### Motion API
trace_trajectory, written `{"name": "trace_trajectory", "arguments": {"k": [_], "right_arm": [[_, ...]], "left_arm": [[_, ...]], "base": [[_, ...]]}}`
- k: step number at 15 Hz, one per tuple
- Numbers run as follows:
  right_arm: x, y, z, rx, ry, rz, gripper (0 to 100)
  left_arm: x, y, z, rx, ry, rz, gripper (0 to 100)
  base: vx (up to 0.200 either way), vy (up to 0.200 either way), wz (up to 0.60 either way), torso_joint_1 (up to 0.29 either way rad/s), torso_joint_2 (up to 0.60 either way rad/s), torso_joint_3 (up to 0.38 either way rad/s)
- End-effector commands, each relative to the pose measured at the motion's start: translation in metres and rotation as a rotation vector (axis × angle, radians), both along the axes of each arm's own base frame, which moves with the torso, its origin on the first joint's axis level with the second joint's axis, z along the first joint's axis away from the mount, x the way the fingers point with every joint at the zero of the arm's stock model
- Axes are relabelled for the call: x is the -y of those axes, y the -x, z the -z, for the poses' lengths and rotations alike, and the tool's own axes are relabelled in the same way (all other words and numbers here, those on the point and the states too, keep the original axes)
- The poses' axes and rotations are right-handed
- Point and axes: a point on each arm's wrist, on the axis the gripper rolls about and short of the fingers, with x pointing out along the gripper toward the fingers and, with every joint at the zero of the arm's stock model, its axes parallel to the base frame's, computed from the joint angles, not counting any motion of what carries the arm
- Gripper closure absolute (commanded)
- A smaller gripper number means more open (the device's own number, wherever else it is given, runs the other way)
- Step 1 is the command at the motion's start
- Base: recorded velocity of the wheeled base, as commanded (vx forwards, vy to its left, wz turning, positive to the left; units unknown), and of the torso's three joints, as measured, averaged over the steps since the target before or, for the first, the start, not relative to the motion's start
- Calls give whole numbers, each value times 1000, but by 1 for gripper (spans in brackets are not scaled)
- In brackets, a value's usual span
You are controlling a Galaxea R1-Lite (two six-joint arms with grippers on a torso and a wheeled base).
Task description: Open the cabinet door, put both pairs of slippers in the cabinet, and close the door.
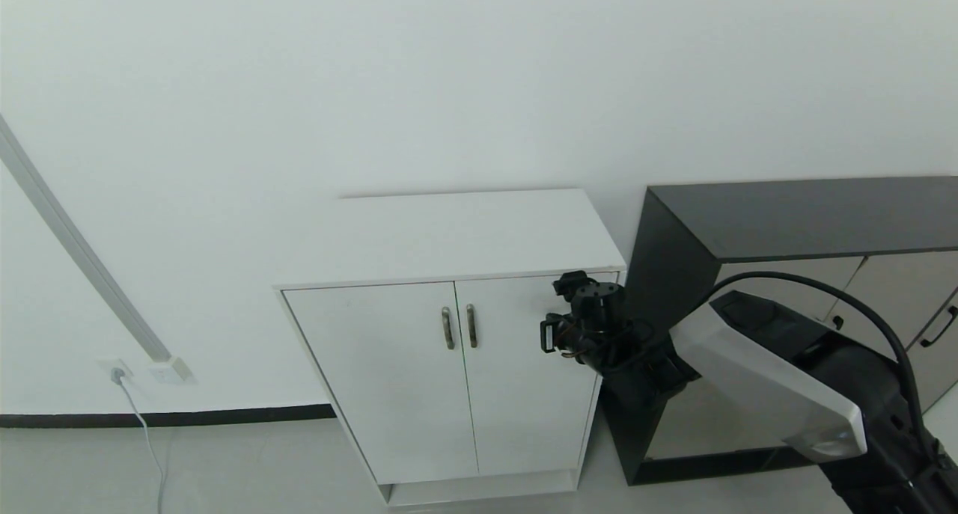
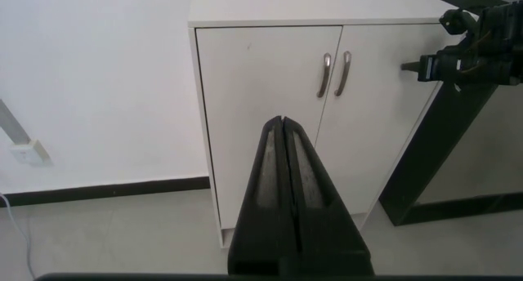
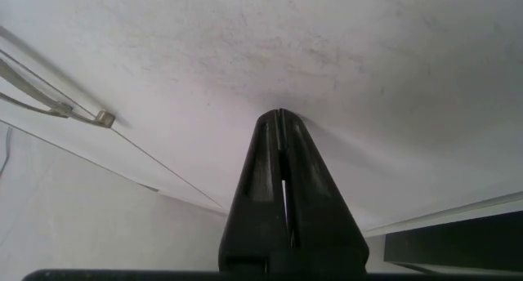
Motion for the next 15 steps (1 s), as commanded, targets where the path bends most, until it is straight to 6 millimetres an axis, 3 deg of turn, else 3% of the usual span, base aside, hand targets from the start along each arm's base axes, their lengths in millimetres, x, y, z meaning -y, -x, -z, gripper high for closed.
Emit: {"name": "trace_trajectory", "arguments": {"k": [1,7,11,15], "right_arm": [[3,11,-13,-4,2,-7,100],[29,54,-46,45,0,49,100],[72,93,-68,45,23,160,100],[110,118,-74,45,50,282,100]], "left_arm": [[0,0,0,-1,0,0,100],[0,0,0,-1,0,0,100],[0,0,0,-1,0,0,100],[0,0,0,-1,0,0,100]], "base": [[0,0,0,0,0,0],[0,0,0,0,0,0],[0,0,0,0,0,0],[0,0,0,0,0,0]]}}
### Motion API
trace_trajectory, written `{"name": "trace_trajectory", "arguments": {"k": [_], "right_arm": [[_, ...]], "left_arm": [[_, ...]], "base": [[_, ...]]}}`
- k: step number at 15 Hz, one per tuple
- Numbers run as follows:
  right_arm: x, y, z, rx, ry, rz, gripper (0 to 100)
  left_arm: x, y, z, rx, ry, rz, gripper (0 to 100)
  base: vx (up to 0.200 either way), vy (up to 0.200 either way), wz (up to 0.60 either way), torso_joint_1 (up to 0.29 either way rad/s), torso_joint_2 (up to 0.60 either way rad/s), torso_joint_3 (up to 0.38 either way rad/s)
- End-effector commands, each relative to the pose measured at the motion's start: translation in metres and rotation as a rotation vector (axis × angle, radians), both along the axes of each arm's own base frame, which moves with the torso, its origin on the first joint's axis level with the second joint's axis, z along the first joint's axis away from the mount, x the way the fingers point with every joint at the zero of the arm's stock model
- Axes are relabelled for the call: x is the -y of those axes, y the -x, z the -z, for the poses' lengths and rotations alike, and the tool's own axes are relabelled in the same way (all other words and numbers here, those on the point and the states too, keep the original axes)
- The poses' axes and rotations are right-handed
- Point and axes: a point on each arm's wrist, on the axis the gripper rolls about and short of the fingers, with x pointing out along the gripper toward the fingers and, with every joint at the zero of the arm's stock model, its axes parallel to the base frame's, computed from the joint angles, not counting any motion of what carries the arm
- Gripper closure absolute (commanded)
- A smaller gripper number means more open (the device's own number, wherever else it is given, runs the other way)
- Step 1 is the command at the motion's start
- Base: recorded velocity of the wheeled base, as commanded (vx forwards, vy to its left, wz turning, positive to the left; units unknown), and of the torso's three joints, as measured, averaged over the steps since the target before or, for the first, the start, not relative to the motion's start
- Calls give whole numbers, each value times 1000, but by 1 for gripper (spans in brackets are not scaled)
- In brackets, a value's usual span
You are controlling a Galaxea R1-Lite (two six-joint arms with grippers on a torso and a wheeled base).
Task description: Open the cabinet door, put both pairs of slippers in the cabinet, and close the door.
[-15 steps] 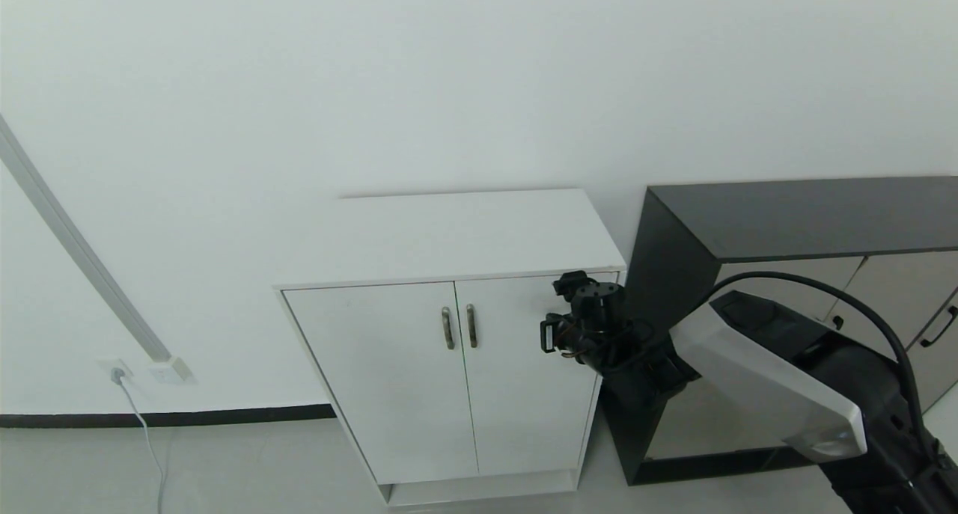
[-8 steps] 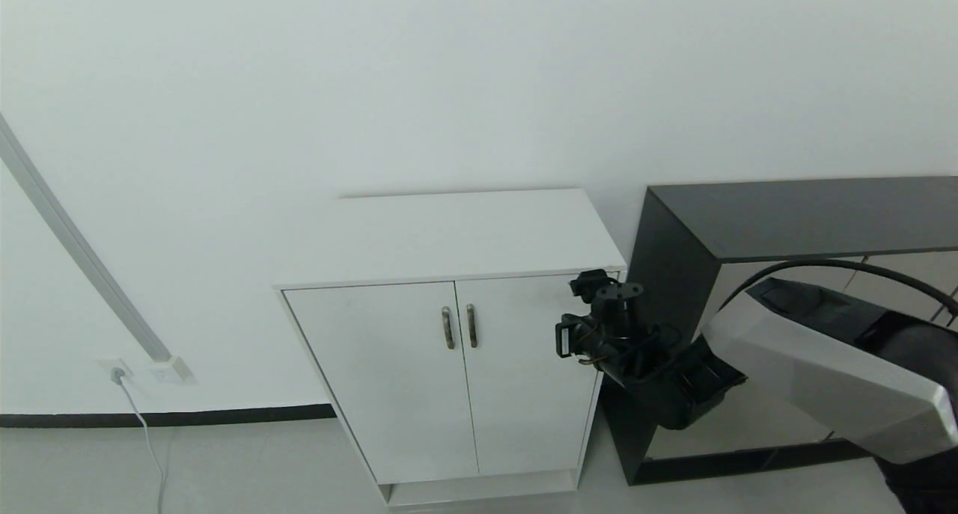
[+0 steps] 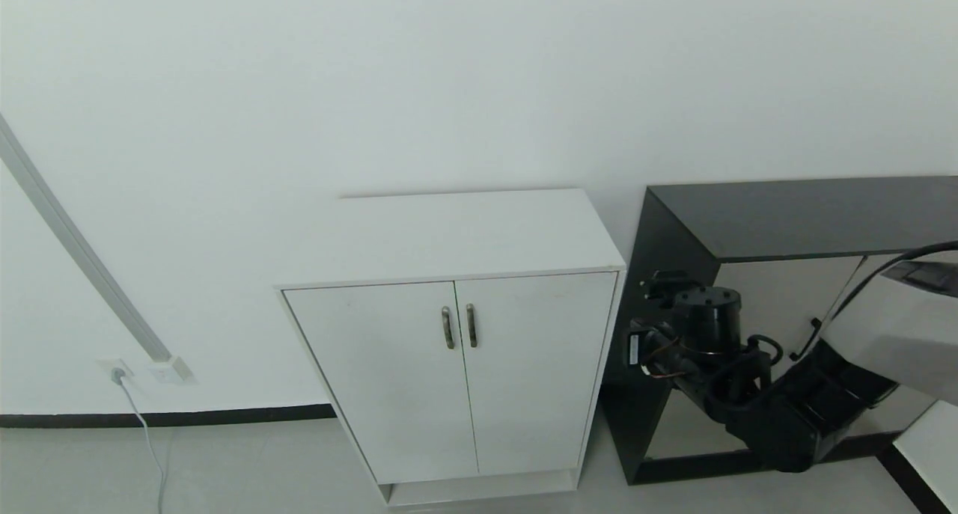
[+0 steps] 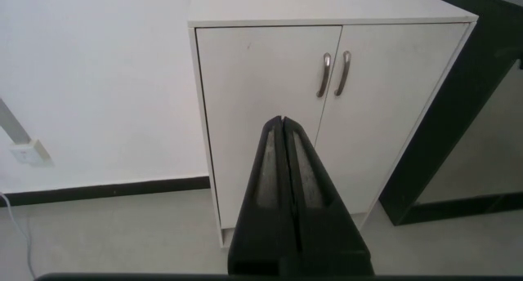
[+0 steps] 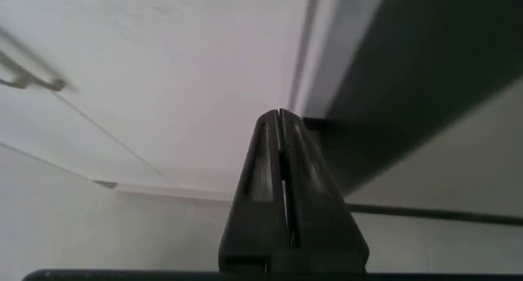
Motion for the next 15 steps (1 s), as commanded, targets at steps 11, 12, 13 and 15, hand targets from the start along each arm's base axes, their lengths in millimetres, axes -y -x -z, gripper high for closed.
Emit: {"name": "trace_trajectory", "arguments": {"k": [11,12,13,15], "right_arm": [[131,158,-48,59,111,278,100],[137,169,-50,76,119,291,100],[142,179,-52,93,127,301,100],[148,199,-56,120,117,287,100]], "left_arm": [[0,0,0,-1,0,1,100],[0,0,0,-1,0,1,100],[0,0,0,-1,0,1,100],[0,0,0,-1,0,1,100]], "base": [[0,0,0,0,0,0],[0,0,0,0,0,0],[0,0,0,0,0,0],[0,0,0,0,0,0]]}}
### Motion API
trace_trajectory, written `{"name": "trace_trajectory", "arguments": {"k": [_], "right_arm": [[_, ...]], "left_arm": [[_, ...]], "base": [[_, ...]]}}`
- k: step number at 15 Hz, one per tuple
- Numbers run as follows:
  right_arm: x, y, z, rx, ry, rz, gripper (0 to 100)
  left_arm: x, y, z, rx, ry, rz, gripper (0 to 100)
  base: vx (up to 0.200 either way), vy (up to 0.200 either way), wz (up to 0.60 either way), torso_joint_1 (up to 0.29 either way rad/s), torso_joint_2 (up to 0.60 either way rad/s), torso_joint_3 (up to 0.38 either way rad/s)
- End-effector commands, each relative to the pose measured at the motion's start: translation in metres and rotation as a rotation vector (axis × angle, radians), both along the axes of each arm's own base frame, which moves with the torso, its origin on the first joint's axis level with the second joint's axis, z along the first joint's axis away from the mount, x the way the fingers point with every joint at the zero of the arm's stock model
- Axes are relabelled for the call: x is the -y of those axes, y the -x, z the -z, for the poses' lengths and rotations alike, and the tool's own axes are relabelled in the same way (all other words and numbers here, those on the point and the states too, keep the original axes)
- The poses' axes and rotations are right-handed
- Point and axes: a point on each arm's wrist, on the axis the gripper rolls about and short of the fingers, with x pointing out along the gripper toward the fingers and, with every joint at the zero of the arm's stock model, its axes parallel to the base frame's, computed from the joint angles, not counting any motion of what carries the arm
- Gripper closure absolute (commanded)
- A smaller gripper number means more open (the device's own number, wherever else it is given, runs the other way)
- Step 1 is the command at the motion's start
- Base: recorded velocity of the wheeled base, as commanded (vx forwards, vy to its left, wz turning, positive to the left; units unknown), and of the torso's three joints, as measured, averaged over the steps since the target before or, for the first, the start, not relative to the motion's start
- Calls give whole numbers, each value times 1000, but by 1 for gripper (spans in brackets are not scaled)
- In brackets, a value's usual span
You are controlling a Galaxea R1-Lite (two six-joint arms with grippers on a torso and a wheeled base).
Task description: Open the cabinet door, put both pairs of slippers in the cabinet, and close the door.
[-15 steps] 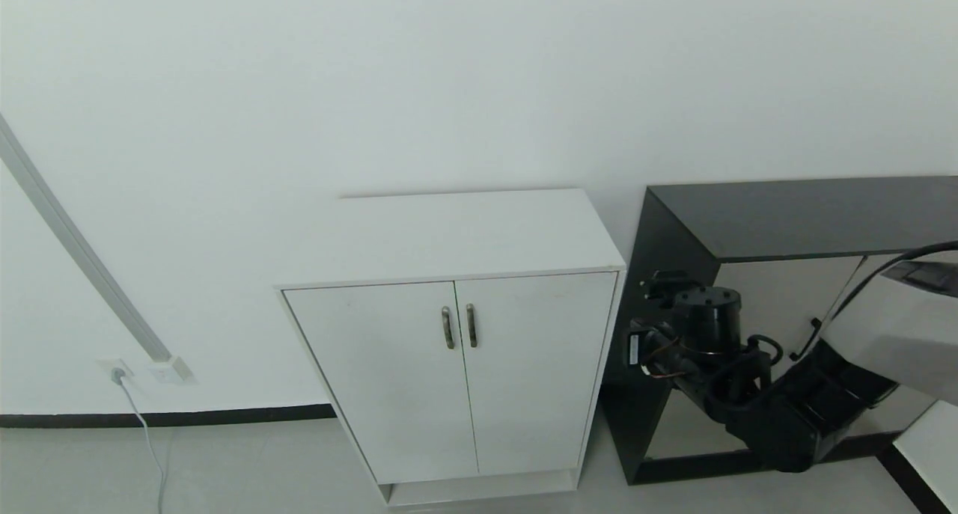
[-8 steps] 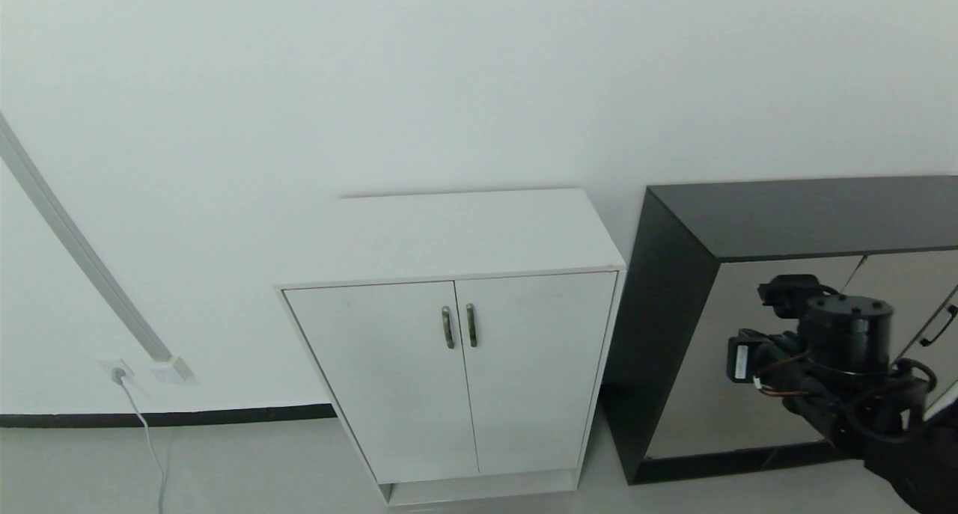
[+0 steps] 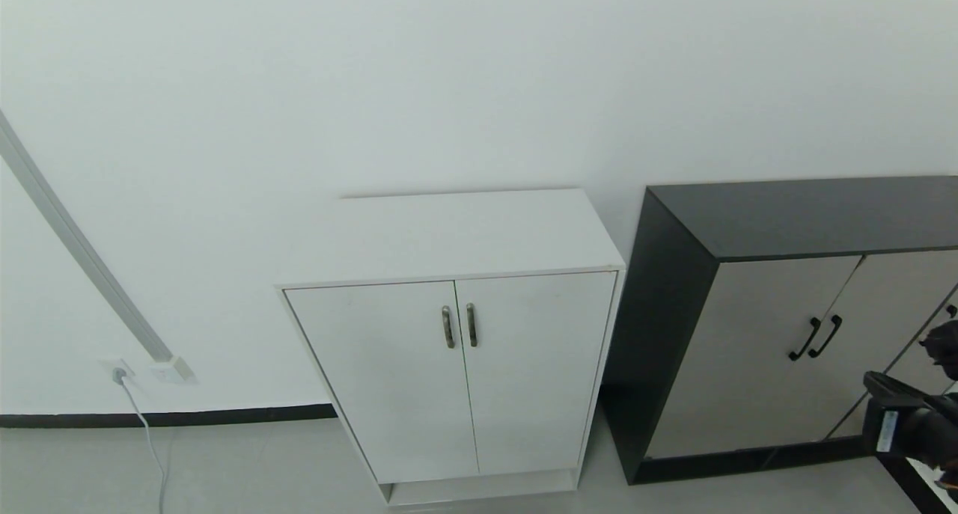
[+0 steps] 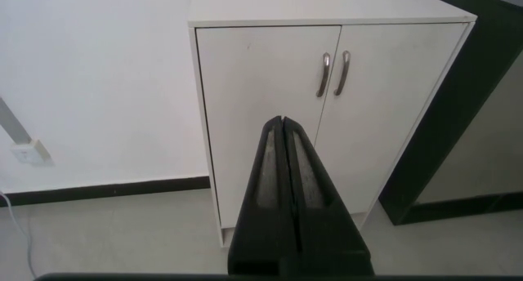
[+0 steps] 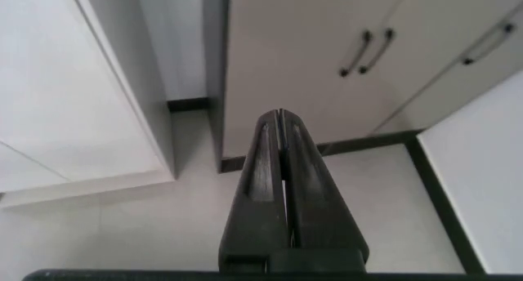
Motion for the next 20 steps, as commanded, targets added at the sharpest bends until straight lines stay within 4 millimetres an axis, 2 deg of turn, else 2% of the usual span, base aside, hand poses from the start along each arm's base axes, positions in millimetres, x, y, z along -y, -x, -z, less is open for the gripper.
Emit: {"name": "trace_trajectory", "arguments": {"k": [1,4,7,9,13,17,20], "right_arm": [[11,39,-11,72,-20,-40,100],[15,70,-6,1,-37,-170,100],[20,104,12,-131,-47,-269,100],[22,119,22,-196,-21,-317,100],[22,129,35,-249,-43,-410,100],[23,137,48,-320,-55,-429,100],[25,143,46,-231,-84,-394,100]], "left_arm": [[0,0,0,-1,0,0,100],[0,0,0,-1,0,0,100],[0,0,0,-1,0,0,100],[0,0,0,-1,0,0,100],[0,0,0,-1,0,0,100],[0,0,0,-1,0,0,100],[0,0,0,-1,0,0,100]], "base": [[0,0,0,0,0,0],[0,0,0,0,0,0],[0,0,0,0,0,0],[0,0,0,0,0,0],[0,0,0,0,0,0],[0,0,0,0,0,0],[0,0,0,0,0,0]]}}
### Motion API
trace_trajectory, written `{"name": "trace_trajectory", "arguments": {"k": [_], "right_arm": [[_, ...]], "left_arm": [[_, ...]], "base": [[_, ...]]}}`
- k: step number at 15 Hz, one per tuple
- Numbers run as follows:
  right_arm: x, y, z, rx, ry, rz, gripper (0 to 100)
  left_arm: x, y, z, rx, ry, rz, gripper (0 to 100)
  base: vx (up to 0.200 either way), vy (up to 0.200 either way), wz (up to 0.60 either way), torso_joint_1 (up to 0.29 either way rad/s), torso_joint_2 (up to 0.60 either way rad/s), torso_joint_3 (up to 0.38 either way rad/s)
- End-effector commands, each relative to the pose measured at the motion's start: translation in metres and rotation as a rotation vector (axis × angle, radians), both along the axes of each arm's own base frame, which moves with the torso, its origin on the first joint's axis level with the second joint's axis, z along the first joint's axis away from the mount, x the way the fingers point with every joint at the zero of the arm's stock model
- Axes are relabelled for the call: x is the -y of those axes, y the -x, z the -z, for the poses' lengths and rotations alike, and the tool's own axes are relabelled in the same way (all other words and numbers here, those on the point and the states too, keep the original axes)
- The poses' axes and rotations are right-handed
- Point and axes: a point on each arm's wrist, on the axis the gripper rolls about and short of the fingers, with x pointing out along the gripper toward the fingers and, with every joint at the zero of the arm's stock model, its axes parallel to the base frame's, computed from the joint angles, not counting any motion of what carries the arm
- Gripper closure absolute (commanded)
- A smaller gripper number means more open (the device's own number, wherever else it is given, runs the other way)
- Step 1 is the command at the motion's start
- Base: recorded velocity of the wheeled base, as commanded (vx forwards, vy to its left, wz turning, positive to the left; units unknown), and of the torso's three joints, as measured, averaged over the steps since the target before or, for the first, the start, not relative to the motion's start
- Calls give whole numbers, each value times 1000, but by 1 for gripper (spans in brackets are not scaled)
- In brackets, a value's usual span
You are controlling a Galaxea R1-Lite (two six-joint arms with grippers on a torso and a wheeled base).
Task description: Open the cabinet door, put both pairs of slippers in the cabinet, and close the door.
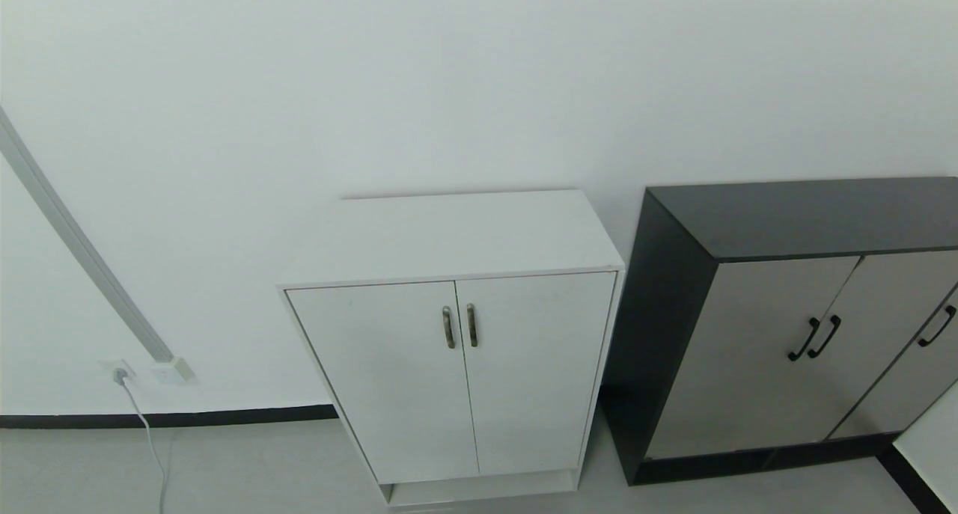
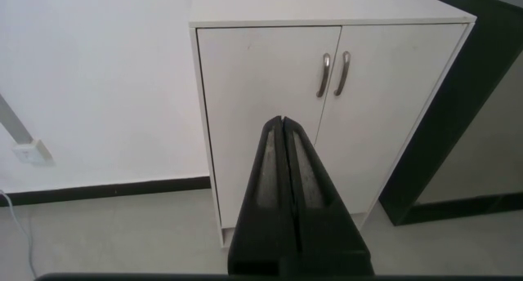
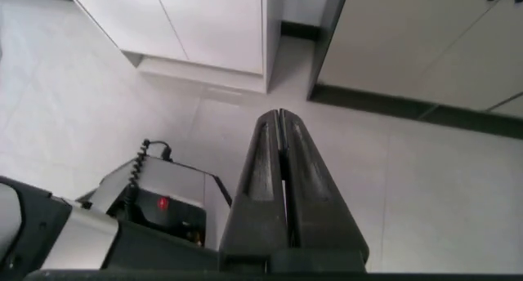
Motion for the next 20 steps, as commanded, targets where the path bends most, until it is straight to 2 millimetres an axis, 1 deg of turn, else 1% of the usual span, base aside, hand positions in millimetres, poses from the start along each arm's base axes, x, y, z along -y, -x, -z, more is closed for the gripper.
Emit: {"name": "trace_trajectory", "arguments": {"k": [1,5,8,9,10,12,14,17,20], "right_arm": [[2,7,-1,92,-26,61,100],[4,24,-1,304,-70,213,100],[4,33,1,423,-86,215,100],[4,33,1,423,-86,215,100],[4,37,2,468,-90,229,100],[4,38,2,482,-97,241,100],[5,38,2,481,-157,295,100],[6,38,1,491,-161,364,100],[6,38,1,491,-166,370,100]], "left_arm": [[0,0,0,-1,0,0,100],[0,0,0,-1,0,0,100],[0,0,0,-1,0,0,100],[0,0,0,-1,0,0,100],[0,0,0,-1,0,0,100],[0,0,0,-1,0,-3,100],[0,0,0,-1,0,-6,100],[0,0,0,-1,0,-5,100],[0,0,0,-1,-6,-2,100]], "base": [[0,0,0,0,0,0],[0,0,0,0,0,0],[0,0,0,0,0,0],[0,0,0,0,0,0],[0,0,0,0,0,0],[0,0,0,0,0,0],[0,0,0,0,0,0],[0,0,0,0,0,0],[0,0,0,0,0,0]]}}
